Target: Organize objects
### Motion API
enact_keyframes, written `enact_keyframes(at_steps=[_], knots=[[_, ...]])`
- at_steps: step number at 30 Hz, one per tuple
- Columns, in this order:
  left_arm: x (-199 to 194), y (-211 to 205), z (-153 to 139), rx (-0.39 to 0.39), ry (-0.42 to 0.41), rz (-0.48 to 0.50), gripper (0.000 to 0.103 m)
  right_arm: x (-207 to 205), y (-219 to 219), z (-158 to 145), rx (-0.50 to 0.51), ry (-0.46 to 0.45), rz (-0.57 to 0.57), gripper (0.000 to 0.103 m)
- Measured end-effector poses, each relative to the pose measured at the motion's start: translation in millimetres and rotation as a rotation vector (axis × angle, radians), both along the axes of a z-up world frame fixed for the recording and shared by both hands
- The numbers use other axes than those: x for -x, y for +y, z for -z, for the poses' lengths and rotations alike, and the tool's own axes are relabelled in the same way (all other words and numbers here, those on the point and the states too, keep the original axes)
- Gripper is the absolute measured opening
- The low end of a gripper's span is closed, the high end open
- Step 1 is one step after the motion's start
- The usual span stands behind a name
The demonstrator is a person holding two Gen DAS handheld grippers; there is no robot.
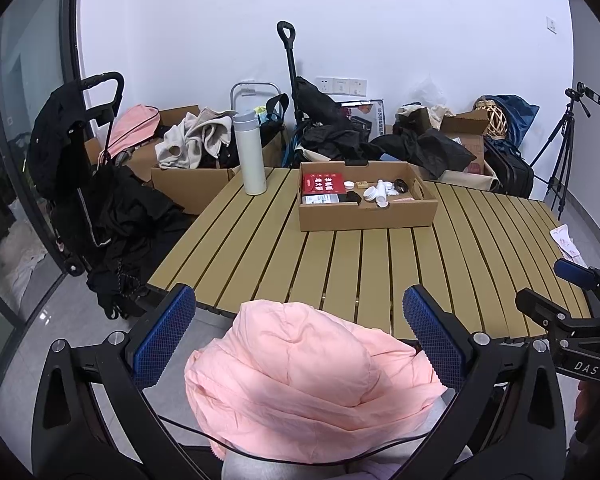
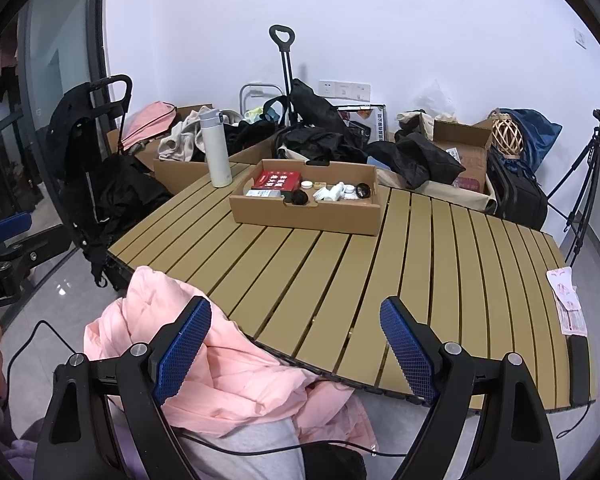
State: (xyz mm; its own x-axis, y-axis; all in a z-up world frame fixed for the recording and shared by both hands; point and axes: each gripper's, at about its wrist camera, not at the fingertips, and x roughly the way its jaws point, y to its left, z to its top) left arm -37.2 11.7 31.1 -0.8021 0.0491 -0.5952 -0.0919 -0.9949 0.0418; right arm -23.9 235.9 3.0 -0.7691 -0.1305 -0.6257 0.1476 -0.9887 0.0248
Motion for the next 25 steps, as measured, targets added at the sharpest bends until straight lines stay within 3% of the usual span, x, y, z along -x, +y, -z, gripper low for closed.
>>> enact_keyframes(at_steps=[11, 25], knots=[[0.6, 0.6, -0.1, -0.001, -0.003, 0.0, 0.103, -0.5, -0.1, -0.7, 0.001, -0.001, 0.005, 0.089], [19.5, -2.1, 15.7, -0.027, -0.092, 0.028, 0.103, 10.8, 3.3, 14.3, 0.007, -0.048, 0.013, 0.089]])
